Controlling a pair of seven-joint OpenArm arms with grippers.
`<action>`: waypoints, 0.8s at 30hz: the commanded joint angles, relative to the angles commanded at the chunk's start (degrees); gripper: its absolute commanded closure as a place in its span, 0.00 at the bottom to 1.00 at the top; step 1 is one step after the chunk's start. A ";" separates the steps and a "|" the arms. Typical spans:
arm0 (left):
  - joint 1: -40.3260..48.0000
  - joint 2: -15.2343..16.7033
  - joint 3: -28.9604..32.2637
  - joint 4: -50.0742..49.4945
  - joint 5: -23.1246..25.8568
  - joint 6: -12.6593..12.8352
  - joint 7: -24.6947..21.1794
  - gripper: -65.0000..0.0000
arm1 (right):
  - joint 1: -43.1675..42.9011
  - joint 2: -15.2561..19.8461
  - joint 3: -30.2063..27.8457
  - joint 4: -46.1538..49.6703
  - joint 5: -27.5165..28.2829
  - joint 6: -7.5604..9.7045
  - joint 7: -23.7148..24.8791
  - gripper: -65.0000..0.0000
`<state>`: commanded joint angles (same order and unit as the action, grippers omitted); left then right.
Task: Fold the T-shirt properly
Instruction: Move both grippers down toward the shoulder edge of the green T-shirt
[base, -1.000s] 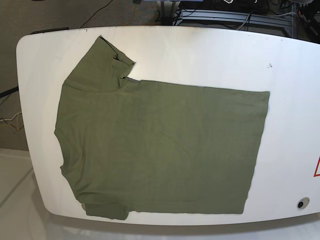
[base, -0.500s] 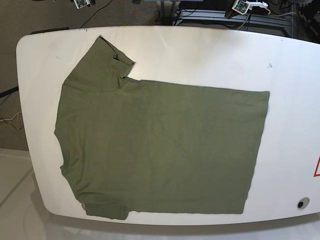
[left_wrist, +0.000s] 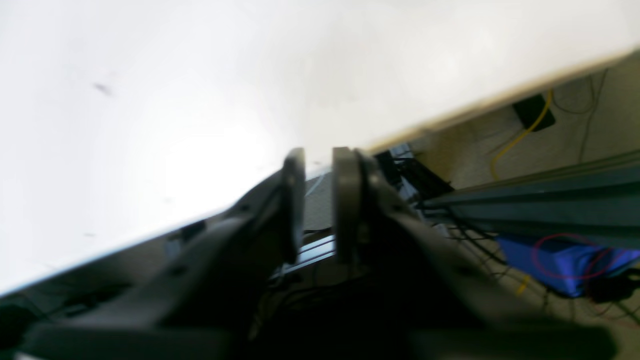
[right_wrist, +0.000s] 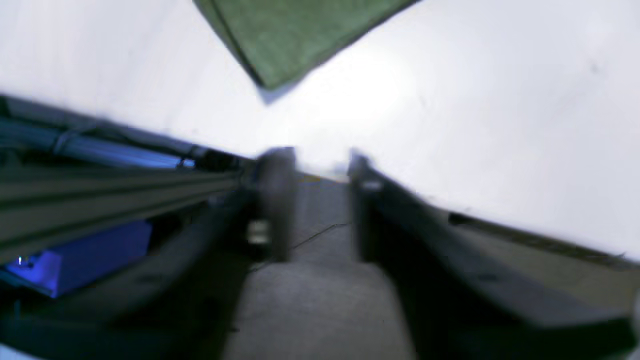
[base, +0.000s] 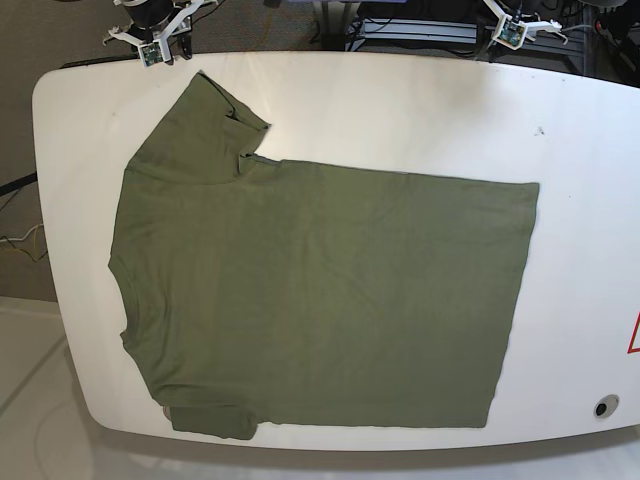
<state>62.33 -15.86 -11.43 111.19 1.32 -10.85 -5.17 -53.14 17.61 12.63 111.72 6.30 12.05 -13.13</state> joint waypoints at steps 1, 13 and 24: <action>-0.09 0.02 -0.43 0.10 0.01 0.00 0.16 0.71 | 0.12 -0.16 0.29 0.43 -0.30 -0.07 -0.40 0.61; -3.00 -0.13 -4.46 2.27 0.40 -0.13 5.09 0.57 | 2.01 -2.98 1.30 5.73 -6.59 -1.29 -4.61 0.62; -8.39 -0.36 -5.09 4.13 1.19 -0.15 8.74 0.56 | 4.29 -3.94 0.14 6.52 -7.15 -1.62 -4.94 0.62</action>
<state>53.94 -16.22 -16.52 115.32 2.51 -11.00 3.57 -48.85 13.67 12.76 118.24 -0.85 10.43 -18.06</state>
